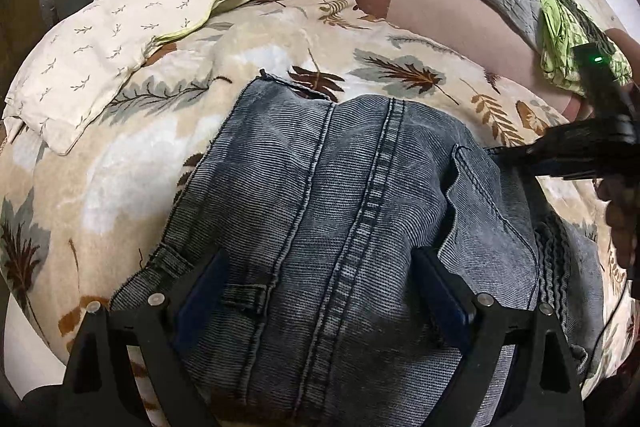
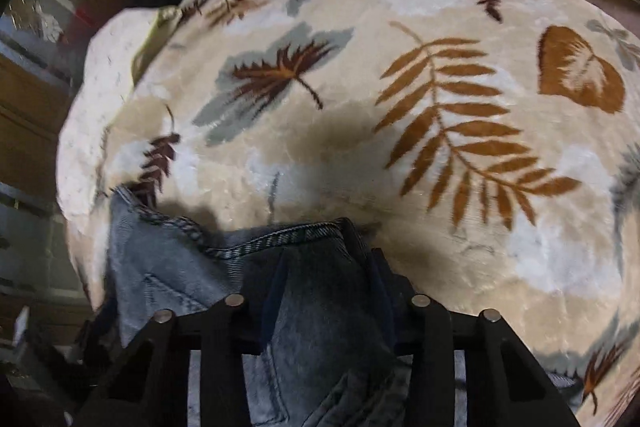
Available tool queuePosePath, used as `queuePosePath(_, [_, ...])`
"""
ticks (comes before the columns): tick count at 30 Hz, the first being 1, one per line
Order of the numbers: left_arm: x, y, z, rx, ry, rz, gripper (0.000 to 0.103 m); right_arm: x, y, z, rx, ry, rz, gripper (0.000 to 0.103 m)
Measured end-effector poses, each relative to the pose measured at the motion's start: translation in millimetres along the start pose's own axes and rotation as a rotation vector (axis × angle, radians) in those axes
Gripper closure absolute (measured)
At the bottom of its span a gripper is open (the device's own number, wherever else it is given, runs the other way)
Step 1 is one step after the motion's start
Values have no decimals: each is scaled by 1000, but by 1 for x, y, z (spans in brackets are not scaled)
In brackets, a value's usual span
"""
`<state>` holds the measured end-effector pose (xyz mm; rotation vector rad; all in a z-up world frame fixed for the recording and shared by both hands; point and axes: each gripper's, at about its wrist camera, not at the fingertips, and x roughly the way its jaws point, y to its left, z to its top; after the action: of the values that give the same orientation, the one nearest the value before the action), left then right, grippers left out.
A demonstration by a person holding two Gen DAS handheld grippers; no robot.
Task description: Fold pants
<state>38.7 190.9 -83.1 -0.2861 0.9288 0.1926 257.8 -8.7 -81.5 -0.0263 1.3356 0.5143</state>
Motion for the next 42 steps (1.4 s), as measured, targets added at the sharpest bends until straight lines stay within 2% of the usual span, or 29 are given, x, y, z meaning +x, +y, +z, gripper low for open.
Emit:
queuePosePath(3, [0,1,0,-5,0,-7,10,5,3,0,-34,6,-13,72])
queuePosePath(5, [0,1,1,-7,1,-4,10,2,8,-2,-67,0,-20,89])
queuePosePath(6, [0,0,1,-8,2,-3,10,-1,14,-4,-98,-17,-52,96])
queuePosePath(7, [1,1,1,-10,2,-3,10,-4,18,-5,-117,-28,-69,98])
queuePosePath(10, [1,0,1,-14,3,-4,10,-15,30,-8,-181,-81,-144,98])
queuePosePath(13, [1,0,1,-11,2,-4,10,-9,30,-7,-208,-98,-229,99])
queuePosePath(17, [1,0,0,-2,1,-3,10,11,32,-8,-209,-97,-271,99])
queuePosePath(19, [0,0,0,2,1,-4,10,14,31,-7,-208,-85,-267,98])
queuePosePath(22, [0,1,1,-2,1,-7,10,2,20,-4,-142,-97,-193,96])
queuePosePath(29, [0,0,1,-1,-1,-1,10,-28,22,-18,-92,-168,-122,92])
queuePosePath(33, [0,0,1,4,-4,1,10,11,13,-14,-101,-64,-234,92])
queuePosePath(36, [-1,0,0,7,-9,-1,10,2,1,-14,-10,-108,-204,92])
queuePosePath(39, [0,0,0,4,-9,3,10,-17,10,-20,-44,-155,-207,92])
queuePosePath(42, [0,-1,0,3,-7,11,9,-30,21,-29,-66,-171,-153,92])
